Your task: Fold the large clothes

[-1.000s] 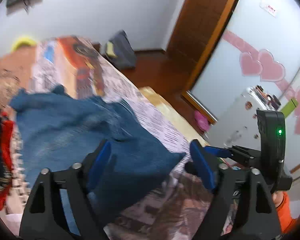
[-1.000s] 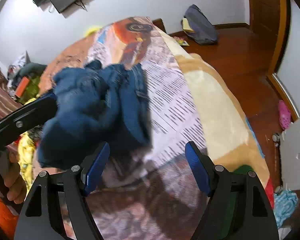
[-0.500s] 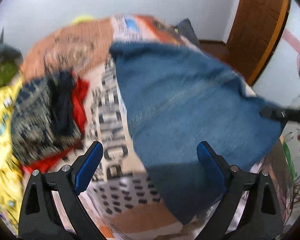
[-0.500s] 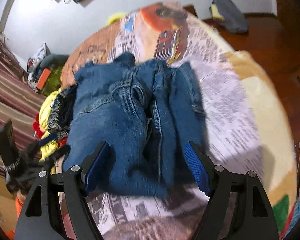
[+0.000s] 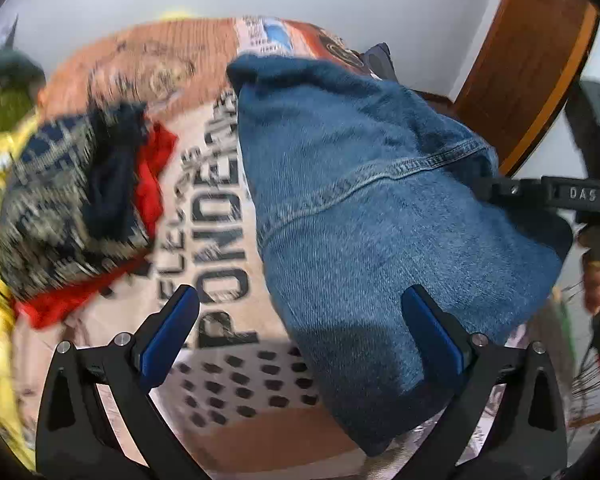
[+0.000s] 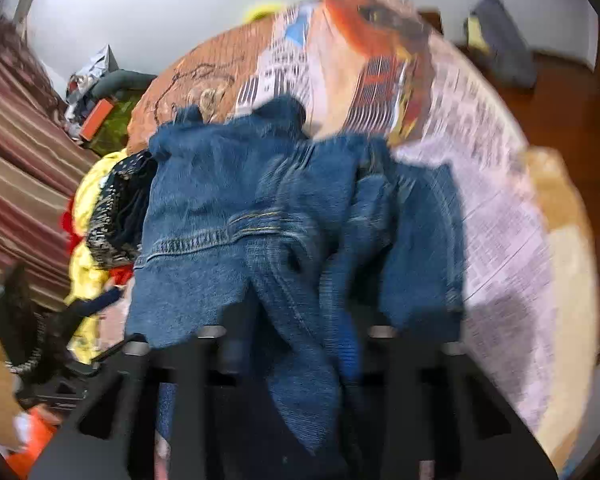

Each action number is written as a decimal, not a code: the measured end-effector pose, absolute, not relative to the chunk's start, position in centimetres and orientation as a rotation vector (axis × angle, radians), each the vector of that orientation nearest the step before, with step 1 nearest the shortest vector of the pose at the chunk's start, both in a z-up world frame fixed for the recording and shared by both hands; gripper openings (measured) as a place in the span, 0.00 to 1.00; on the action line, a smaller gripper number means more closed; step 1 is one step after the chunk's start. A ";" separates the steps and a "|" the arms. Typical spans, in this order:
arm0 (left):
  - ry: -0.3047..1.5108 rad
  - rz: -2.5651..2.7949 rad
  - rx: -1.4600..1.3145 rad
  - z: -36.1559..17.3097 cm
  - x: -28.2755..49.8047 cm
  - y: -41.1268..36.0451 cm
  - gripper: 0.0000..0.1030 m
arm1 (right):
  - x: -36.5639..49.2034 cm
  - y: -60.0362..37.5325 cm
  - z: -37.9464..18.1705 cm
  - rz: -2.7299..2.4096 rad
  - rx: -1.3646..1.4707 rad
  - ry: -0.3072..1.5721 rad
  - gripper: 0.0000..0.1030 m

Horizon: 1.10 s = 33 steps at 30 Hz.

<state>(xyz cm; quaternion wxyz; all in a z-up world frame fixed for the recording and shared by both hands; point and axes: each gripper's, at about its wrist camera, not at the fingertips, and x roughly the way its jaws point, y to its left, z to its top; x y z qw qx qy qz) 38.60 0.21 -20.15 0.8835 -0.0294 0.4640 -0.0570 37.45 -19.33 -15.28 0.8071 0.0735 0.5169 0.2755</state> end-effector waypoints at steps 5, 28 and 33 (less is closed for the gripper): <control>0.888 -0.073 0.011 -17.4 38.2 -0.4 1.00 | 36.2 -20.8 -11.3 0.640 0.186 0.984 0.17; 0.970 -0.161 0.009 -19.9 40.5 -2.5 1.00 | 36.2 -25.1 -15.6 0.439 -0.038 1.067 0.56; 1.023 -0.204 -0.066 -20.0 42.2 -1.7 1.00 | 38.1 -26.7 -15.6 0.491 0.022 1.128 0.69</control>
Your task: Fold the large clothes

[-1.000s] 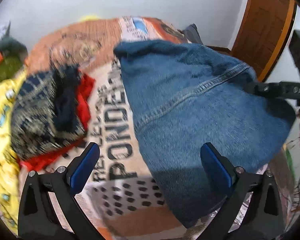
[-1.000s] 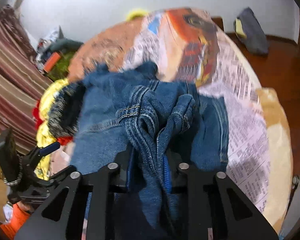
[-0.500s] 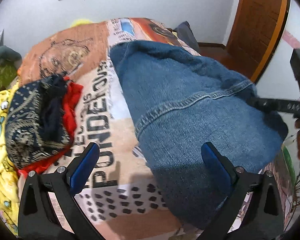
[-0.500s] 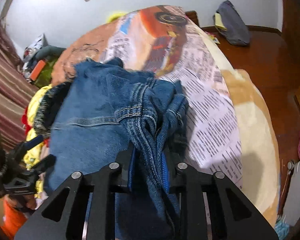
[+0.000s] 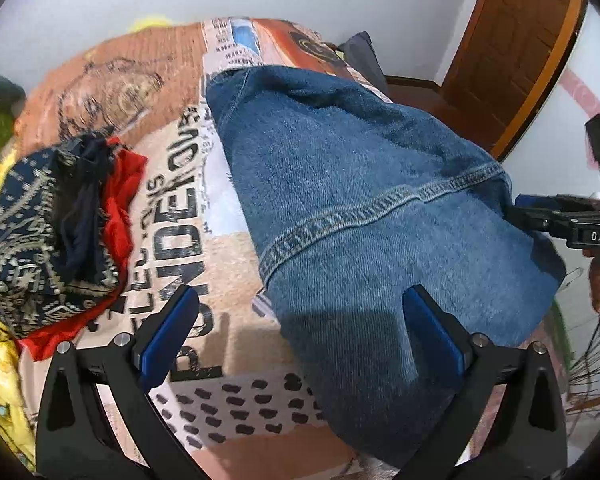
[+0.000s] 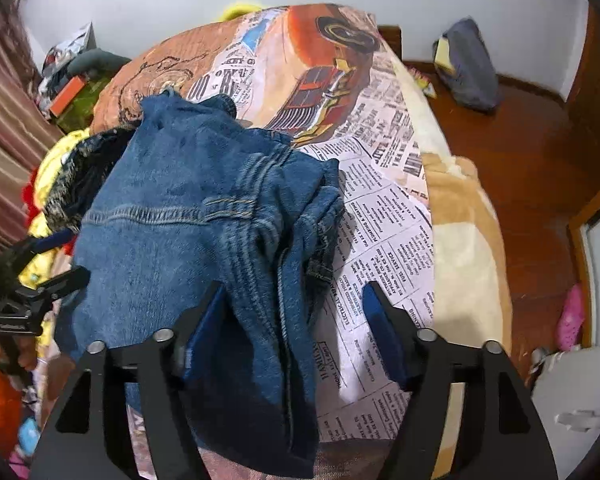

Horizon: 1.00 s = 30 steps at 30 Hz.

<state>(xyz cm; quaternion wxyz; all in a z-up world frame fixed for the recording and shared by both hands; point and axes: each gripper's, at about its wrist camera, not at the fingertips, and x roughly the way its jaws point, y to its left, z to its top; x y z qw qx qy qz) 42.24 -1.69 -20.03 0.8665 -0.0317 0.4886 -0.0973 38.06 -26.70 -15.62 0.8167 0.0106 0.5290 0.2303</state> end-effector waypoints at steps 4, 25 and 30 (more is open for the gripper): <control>1.096 -0.267 -0.217 -21.2 44.4 -0.4 1.00 | 40.5 -27.5 -17.8 0.572 0.163 1.225 0.69; 1.200 -0.460 -0.561 -25.3 48.3 -0.7 0.81 | 45.2 -25.3 -21.9 0.717 0.351 1.328 0.73; 1.168 -0.439 -0.482 -23.6 46.8 -1.5 0.64 | 44.5 -24.4 -21.1 0.695 0.319 1.311 0.47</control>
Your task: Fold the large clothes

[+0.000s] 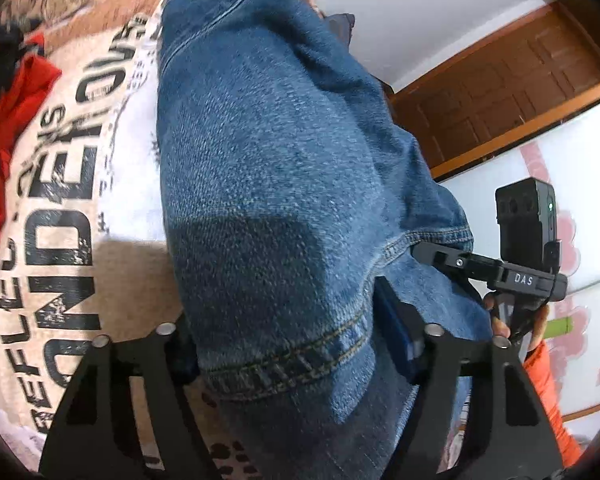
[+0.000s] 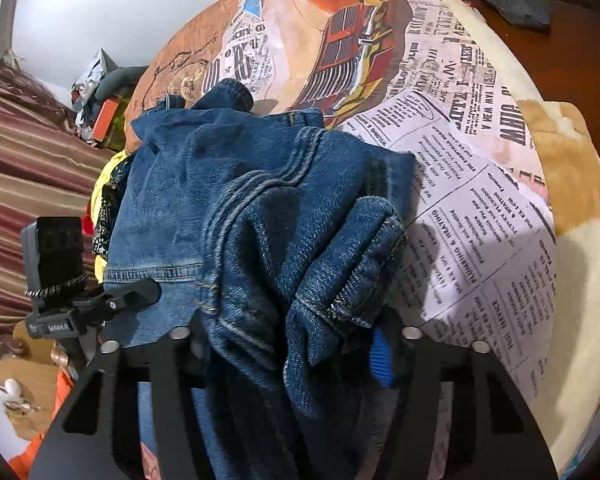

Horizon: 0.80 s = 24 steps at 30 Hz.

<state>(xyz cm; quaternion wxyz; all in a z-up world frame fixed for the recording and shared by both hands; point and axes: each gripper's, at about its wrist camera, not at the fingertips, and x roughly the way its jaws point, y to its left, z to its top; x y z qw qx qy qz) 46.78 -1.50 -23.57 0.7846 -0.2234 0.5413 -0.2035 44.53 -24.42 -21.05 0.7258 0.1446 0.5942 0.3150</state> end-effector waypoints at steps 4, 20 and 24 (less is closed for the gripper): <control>1.134 -0.431 -0.459 -20.9 45.5 -1.3 0.54 | 44.0 -24.3 -19.8 0.673 0.391 1.304 0.38; 0.827 -0.358 -0.399 -4.8 38.5 10.8 0.50 | 40.5 -12.6 -5.1 0.796 0.269 0.999 0.36; 0.781 -0.298 -0.370 -2.0 37.8 15.1 0.50 | 40.7 -8.1 -4.0 0.835 0.274 0.967 0.35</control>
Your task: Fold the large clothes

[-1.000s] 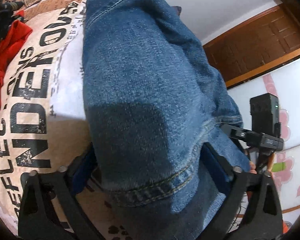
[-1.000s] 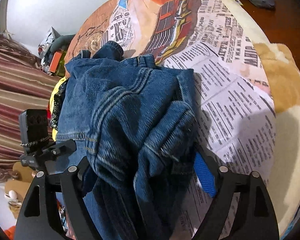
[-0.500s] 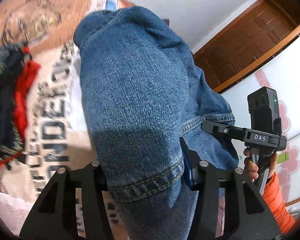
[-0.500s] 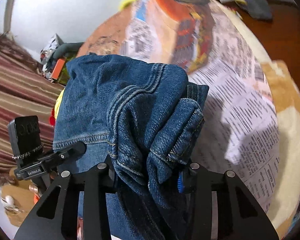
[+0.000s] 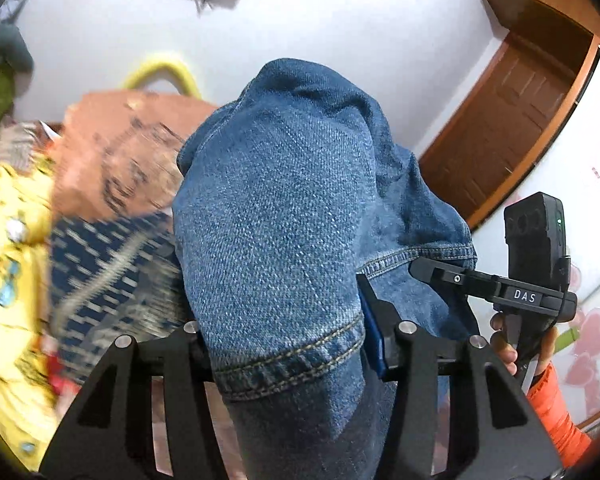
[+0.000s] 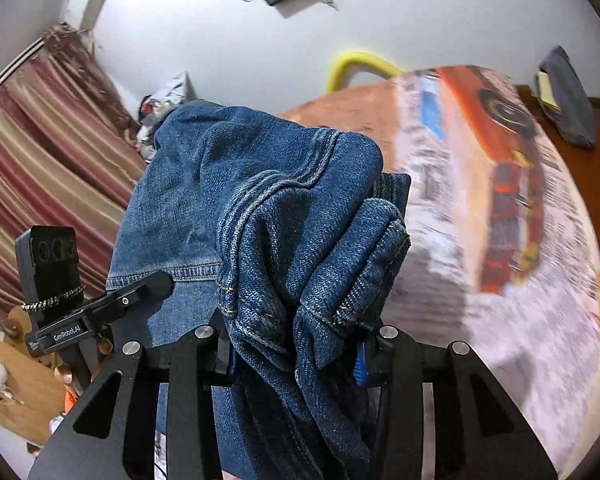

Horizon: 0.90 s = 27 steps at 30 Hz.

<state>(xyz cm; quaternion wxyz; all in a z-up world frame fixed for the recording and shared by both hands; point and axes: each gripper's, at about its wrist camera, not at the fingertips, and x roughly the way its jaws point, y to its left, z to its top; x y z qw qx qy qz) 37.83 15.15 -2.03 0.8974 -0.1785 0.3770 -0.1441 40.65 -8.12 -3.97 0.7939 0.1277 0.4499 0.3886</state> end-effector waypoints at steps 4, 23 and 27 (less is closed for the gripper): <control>0.767 -0.238 -0.370 -1.1 38.0 19.5 0.50 | 41.8 -3.7 -4.6 0.877 0.300 0.982 0.36; 1.001 0.000 -0.550 -17.4 45.8 32.4 0.65 | 49.6 9.4 -19.6 0.801 0.227 1.296 0.43; 0.990 0.054 -0.404 -16.1 44.9 30.7 0.69 | 48.5 9.1 -18.0 0.799 0.150 1.258 0.47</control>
